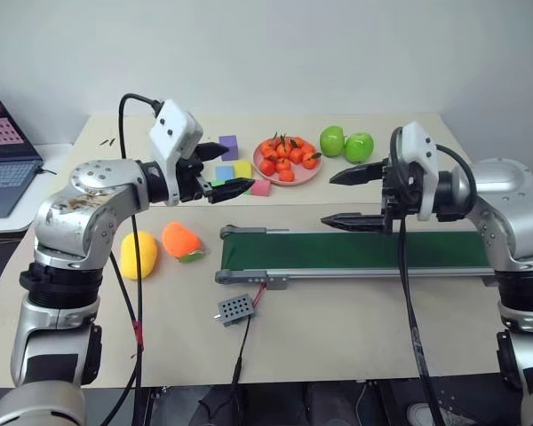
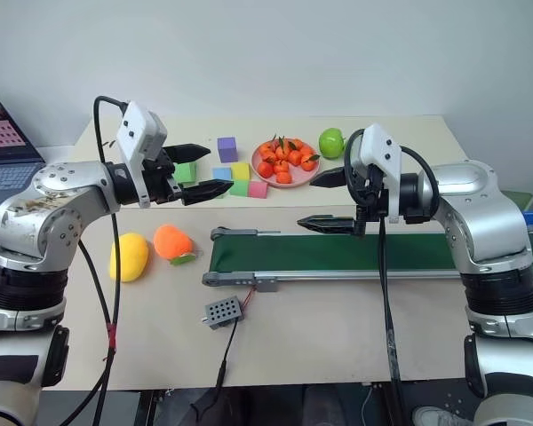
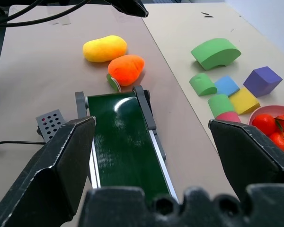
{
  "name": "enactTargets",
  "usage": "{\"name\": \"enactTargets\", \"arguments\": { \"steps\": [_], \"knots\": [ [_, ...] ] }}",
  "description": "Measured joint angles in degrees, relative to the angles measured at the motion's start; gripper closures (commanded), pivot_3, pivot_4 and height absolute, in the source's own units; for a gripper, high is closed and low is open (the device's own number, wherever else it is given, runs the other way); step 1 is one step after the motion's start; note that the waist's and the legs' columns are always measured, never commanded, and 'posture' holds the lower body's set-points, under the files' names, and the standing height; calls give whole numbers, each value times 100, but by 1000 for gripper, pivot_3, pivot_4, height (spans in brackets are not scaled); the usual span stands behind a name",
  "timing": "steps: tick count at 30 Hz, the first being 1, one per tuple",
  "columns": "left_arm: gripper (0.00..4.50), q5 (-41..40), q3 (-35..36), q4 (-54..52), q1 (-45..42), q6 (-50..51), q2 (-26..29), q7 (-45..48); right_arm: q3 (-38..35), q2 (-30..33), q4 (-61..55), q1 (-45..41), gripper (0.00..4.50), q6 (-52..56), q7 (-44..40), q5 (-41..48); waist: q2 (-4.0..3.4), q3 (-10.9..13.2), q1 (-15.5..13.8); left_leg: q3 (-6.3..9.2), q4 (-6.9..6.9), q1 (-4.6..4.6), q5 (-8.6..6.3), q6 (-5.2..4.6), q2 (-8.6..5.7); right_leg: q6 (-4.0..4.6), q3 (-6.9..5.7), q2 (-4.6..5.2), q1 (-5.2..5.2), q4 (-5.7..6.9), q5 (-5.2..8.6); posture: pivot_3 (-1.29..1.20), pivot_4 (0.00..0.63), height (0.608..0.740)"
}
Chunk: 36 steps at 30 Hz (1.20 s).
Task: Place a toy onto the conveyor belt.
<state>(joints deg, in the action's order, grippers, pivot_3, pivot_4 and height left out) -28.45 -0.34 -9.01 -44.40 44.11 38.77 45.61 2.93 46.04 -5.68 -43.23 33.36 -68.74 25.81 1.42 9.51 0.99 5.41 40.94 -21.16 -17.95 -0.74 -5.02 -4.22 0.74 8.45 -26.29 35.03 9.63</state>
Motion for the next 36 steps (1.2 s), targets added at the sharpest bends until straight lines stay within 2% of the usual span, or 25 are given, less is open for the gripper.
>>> {"name": "enactTargets", "arguments": {
  "steps": [11, 17, 23, 26, 27, 30, 31, 33, 36],
  "knots": [
    [32, -145, 224, -20, 81, 230, 37, 50, 56, -7, 71, -13, 0, -22, -113, -2, 0, 0, 2, 0, 0, 0, 0, 0, 0, 0, 0, 0, 0, 0, 0, 0, 150, 740],
    [32, -515, 1008, 97, 672, 616, 113, -138, 105, -42, 140, -48, 0, -25, -263, 9, 0, 0, 38, 0, -2, 2, 0, 0, 2, 0, 0, -1, -1, 1, 0, 0, 150, 740],
    [32, -1397, 2586, 558, 1169, 1966, -36, -889, 180, -60, 250, -95, 0, -25, -410, 0, 0, 0, 22, 3, 2, 2, 0, 0, 1, 0, -1, 0, -1, 2, 0, 0, 150, 740],
    [32, -1935, 3868, 1119, 1186, 2812, -422, -1652, 312, -130, 366, -177, 0, -46, -492, -32, 0, -1, 26, 6, 4, 6, 0, 1, 2, 0, -1, 0, 0, 2, 0, 0, 150, 740],
    [32, -2213, 4496, 1410, 1185, 3159, -620, -2028, 342, -159, 434, -202, 0, -55, -520, -41, 0, -1, 26, 6, 5, 5, 0, 1, 2, 0, -1, 0, -1, 2, 0, 0, 150, 740],
    [32, -2616, 5553, 1821, 1235, 3642, -931, -2685, 393, -191, 556, -300, 0, -81, -603, -90, 1, -1, 22, 7, 6, 4, 0, 2, 2, 0, -2, 1, -1, 2, 0, 0, 150, 740],
    [32, -2869, 6122, 1991, 1276, 3834, -1049, -3061, 422, -207, 630, -363, 0, -116, -635, -106, 4, -2, 24, 9, 5, 4, 0, 3, 2, 0, -2, 1, -1, 2, 0, 0, 150, 740],
    [32, -3105, 6722, 2128, 1364, 3987, -1141, -3458, 435, -211, 692, -383, 0, -170, -688, -157, 8, -4, 19, 10, 5, 4, 0, 4, 4, 0, -4, 1, -1, 2, 0, 0, 150, 740],
    [32, -3346, 7248, 2217, 1844, 4143, -1114, -3775, 527, -225, 783, -390, 0, -225, -782, -224, 8, -5, 41, 9, 1, 6, 0, 4, 3, 0, 1, 2, -1, 4, 0, 0, 150, 740]
  ]
}}
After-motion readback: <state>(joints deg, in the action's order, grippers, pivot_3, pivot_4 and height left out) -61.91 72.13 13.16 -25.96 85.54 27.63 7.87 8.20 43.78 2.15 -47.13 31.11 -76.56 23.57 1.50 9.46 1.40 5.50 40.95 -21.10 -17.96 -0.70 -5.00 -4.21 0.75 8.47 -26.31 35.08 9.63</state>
